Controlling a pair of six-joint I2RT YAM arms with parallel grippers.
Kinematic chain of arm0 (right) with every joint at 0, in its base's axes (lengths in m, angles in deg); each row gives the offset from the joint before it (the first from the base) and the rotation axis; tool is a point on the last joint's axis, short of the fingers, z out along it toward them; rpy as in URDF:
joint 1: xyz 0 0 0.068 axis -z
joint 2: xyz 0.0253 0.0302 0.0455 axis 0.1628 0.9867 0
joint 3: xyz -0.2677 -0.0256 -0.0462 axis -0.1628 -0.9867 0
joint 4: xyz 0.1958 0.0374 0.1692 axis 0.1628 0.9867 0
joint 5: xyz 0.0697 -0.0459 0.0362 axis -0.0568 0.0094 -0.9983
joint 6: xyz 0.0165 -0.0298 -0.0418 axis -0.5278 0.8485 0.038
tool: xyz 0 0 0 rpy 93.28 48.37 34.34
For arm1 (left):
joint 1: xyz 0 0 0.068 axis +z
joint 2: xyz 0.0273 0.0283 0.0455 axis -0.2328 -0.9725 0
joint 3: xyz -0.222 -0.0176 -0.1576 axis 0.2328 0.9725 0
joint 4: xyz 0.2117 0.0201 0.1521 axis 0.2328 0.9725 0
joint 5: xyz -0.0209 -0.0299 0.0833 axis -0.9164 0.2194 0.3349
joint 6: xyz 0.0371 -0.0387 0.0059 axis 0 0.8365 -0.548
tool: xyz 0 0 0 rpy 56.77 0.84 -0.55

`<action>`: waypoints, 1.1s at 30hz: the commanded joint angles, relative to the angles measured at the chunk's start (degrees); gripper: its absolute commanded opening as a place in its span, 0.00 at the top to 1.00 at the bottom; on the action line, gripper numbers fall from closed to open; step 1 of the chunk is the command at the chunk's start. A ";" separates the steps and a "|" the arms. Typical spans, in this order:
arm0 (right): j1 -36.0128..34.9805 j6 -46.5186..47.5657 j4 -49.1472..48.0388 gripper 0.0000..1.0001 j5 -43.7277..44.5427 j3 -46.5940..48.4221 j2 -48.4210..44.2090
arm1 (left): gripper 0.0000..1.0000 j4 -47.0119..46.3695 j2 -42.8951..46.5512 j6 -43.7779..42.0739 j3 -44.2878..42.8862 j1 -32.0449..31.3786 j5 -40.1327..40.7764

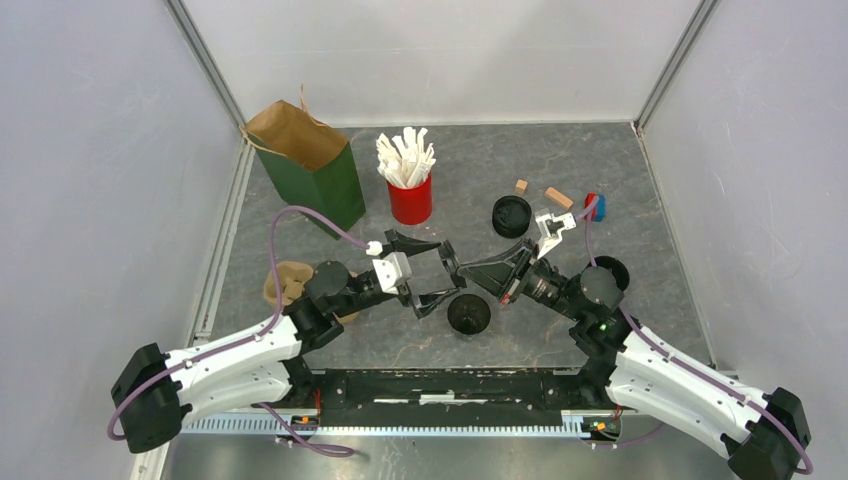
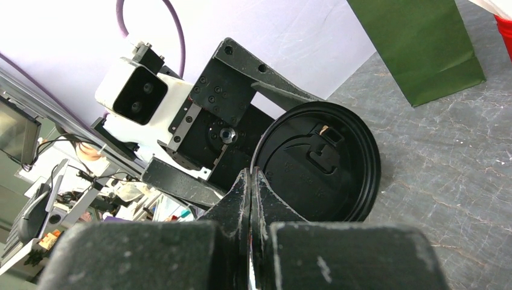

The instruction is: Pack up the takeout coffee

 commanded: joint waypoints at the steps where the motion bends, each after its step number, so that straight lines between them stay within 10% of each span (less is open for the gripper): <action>1: -0.40 -0.22 -2.13 1.00 0.74 0.55 -0.07 | 0.00 -4.98 -0.27 -3.13 -0.48 -0.49 2.05; 13: -0.47 0.12 -0.74 0.97 1.77 0.03 -0.84 | 0.16 -2.27 2.86 -3.07 0.21 -0.71 2.88; 30: -0.46 24.10 40.79 0.04 26.73 8.50 -12.15 | 0.18 59.80 -2.44 14.29 -28.83 -0.67 18.96; 33: -0.47 26.60 46.09 0.02 29.25 9.30 -13.56 | 0.18 69.18 -6.97 17.33 -35.54 -0.67 17.46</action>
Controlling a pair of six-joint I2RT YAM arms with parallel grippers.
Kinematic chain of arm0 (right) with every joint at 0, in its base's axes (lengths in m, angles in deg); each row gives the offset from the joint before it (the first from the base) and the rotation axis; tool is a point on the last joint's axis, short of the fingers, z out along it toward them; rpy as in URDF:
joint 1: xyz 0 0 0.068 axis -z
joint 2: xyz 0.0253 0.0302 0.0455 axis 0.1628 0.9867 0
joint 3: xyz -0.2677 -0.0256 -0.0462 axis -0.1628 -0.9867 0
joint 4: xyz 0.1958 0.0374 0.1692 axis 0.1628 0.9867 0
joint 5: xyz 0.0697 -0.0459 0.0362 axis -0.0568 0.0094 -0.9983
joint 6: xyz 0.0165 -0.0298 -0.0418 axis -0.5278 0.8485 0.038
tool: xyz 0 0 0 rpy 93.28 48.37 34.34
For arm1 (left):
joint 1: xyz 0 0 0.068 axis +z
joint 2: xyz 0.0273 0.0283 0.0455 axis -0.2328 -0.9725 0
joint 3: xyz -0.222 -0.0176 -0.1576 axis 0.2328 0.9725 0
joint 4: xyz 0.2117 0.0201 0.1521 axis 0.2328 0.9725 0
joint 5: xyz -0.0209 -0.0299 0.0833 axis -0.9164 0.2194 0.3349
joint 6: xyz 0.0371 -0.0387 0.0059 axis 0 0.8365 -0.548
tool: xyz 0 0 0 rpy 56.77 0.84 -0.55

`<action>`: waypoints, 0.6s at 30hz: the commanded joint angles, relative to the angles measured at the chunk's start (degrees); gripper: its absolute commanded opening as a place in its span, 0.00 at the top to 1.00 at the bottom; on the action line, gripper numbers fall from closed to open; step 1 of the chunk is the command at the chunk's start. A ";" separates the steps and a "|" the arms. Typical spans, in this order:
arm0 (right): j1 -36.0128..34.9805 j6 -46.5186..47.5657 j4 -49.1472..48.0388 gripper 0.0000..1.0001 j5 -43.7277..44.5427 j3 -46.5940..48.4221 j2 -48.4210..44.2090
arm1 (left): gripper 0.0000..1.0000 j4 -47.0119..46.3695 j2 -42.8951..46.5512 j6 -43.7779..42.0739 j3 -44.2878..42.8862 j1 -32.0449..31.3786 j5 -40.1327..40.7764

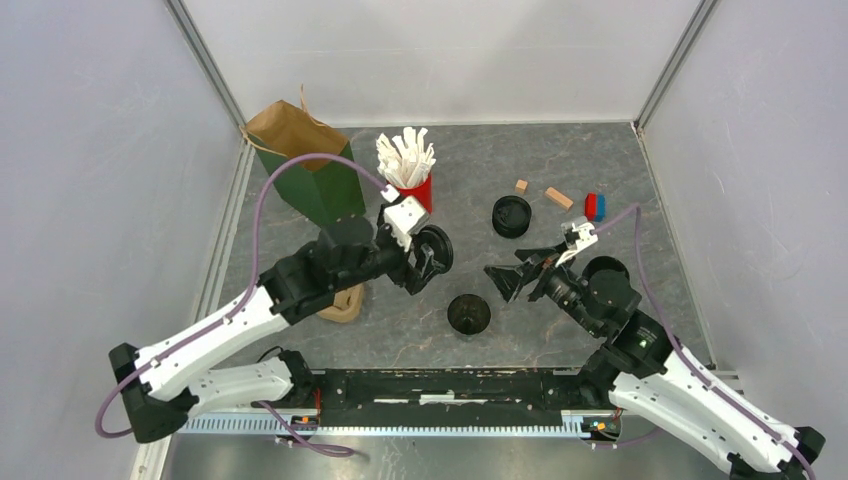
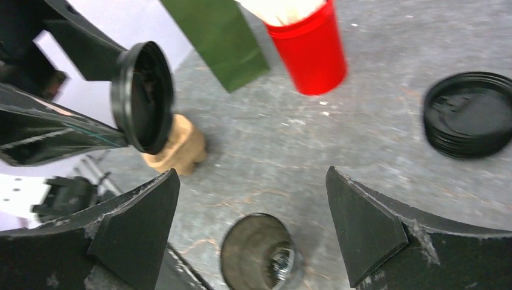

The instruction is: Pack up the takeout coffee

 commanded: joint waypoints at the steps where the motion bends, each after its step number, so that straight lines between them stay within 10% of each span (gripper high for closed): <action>1: -0.22 7.07 12.08 0.02 7.37 3.13 -2.00 | 0.19 20.68 -5.99 8.38 -9.14 -0.16 1.44; 18: -0.26 9.47 19.50 0.02 10.42 1.97 -10.85 | 0.20 39.54 -34.86 14.20 -30.92 -12.44 7.38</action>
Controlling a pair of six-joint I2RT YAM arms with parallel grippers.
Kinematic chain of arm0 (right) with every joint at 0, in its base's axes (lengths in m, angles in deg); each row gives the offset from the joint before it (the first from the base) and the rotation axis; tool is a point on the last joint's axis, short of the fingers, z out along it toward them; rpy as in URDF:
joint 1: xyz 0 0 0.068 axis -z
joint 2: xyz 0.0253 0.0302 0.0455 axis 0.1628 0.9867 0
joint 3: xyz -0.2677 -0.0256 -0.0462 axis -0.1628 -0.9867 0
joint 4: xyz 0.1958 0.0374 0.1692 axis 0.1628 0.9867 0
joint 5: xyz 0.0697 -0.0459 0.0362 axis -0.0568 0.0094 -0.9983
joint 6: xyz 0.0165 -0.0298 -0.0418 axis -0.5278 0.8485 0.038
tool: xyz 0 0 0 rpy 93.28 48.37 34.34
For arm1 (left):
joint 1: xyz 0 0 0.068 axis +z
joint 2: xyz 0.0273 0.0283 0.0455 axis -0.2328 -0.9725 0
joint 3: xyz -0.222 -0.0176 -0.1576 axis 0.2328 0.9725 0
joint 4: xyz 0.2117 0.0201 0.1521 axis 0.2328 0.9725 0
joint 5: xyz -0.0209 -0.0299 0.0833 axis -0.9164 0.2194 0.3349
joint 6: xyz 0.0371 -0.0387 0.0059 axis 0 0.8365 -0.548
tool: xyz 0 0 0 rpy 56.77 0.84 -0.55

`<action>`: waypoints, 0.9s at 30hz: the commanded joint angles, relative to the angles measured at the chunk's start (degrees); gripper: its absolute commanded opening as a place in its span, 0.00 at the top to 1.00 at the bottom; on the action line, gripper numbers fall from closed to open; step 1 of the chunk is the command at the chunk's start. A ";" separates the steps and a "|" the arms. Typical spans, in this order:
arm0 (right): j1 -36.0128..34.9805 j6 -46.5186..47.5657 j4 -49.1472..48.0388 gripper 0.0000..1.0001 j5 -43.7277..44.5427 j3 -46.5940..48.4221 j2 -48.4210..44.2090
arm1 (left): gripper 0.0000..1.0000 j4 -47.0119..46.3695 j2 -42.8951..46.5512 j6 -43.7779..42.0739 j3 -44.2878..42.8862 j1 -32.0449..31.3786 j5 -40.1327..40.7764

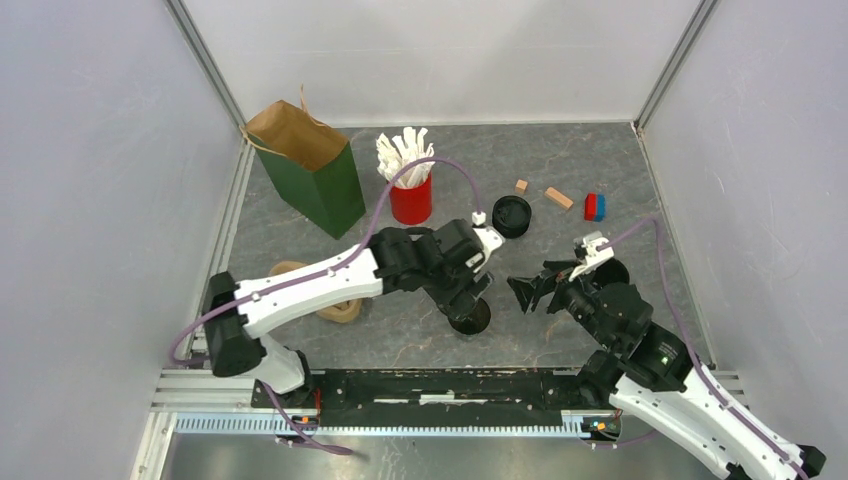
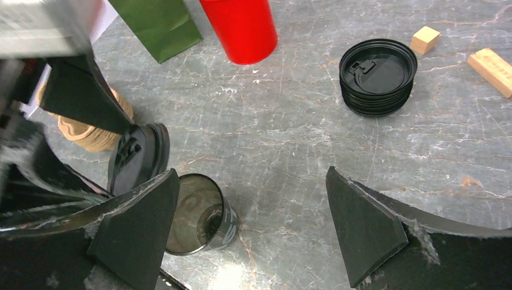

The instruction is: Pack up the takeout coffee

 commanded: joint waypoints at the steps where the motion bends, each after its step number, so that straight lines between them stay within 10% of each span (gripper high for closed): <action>1: -0.22 1.31 1.88 0.02 1.88 1.18 -2.75 | 0.20 5.93 -4.63 3.41 -4.92 -1.80 1.49; 27: -0.24 1.90 6.48 0.02 4.97 3.52 -11.63 | 0.17 14.08 -20.50 2.69 -17.46 -4.11 -0.01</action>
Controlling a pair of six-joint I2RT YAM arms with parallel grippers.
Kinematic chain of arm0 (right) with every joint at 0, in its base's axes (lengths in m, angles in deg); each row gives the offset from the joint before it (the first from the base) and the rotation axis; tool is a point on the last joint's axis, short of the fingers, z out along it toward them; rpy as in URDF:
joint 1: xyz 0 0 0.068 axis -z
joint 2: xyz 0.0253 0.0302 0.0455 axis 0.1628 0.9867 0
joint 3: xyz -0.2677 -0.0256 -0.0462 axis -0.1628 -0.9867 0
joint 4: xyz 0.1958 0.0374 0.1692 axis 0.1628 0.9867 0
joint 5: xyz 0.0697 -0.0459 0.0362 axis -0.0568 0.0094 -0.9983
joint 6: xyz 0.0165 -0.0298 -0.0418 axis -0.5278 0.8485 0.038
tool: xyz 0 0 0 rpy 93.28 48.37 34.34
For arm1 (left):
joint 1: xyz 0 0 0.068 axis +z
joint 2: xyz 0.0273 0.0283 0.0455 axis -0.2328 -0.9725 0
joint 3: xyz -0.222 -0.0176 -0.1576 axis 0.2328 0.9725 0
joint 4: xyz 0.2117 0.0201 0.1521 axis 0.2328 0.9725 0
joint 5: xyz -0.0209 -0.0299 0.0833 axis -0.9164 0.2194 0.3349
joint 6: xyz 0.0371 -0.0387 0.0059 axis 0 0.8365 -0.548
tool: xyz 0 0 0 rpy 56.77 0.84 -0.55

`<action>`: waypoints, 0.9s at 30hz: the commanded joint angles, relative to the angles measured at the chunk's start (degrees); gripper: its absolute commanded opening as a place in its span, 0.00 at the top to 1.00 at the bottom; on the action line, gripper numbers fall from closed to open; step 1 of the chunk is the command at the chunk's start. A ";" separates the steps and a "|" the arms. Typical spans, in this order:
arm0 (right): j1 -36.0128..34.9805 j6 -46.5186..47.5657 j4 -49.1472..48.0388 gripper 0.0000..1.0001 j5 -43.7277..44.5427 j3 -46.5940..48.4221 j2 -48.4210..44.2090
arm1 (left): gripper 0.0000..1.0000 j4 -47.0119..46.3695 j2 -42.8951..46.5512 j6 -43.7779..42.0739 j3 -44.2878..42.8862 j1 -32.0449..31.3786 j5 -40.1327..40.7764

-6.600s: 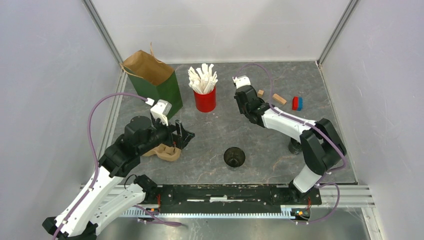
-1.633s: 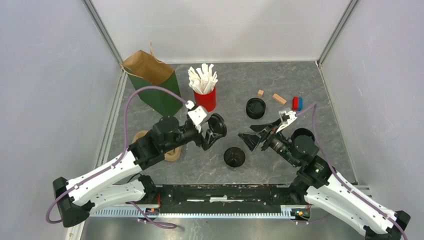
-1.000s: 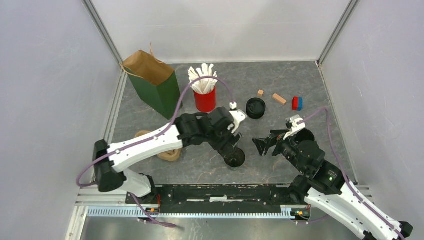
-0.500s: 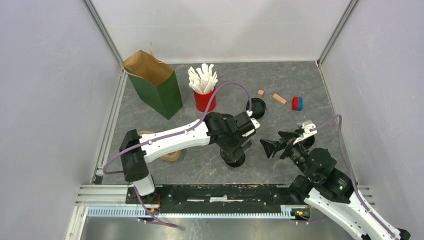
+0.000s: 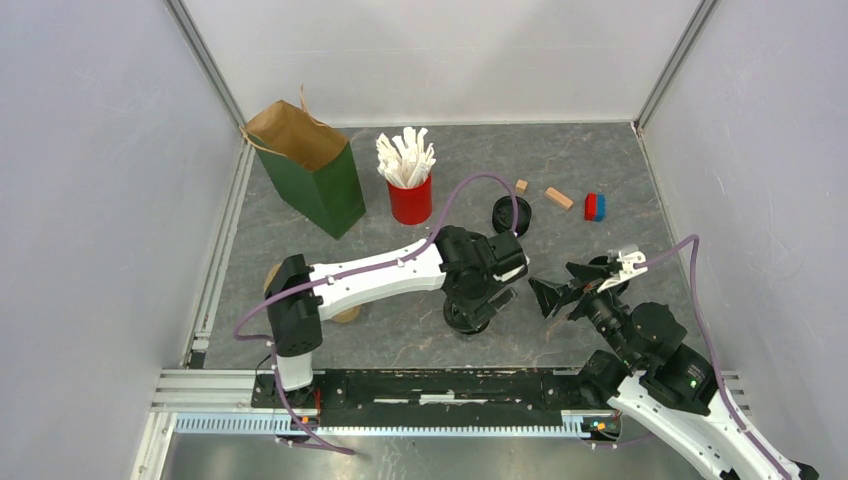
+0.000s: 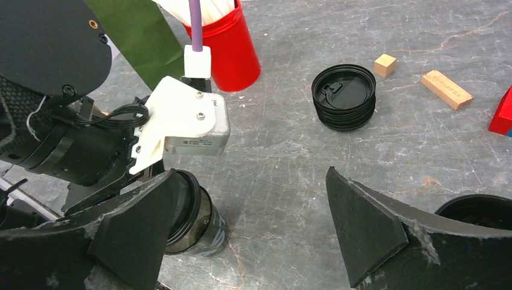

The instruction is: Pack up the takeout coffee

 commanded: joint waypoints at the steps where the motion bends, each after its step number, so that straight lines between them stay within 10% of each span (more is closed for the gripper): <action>1: -0.20 0.52 -0.01 0.02 0.54 1.98 -0.04 | 0.17 1.27 -0.59 1.12 -2.36 -0.47 -0.57; 27: -0.22 0.87 0.24 0.02 0.77 1.43 -0.92 | 0.11 3.27 -4.84 0.44 -6.13 -0.73 -1.50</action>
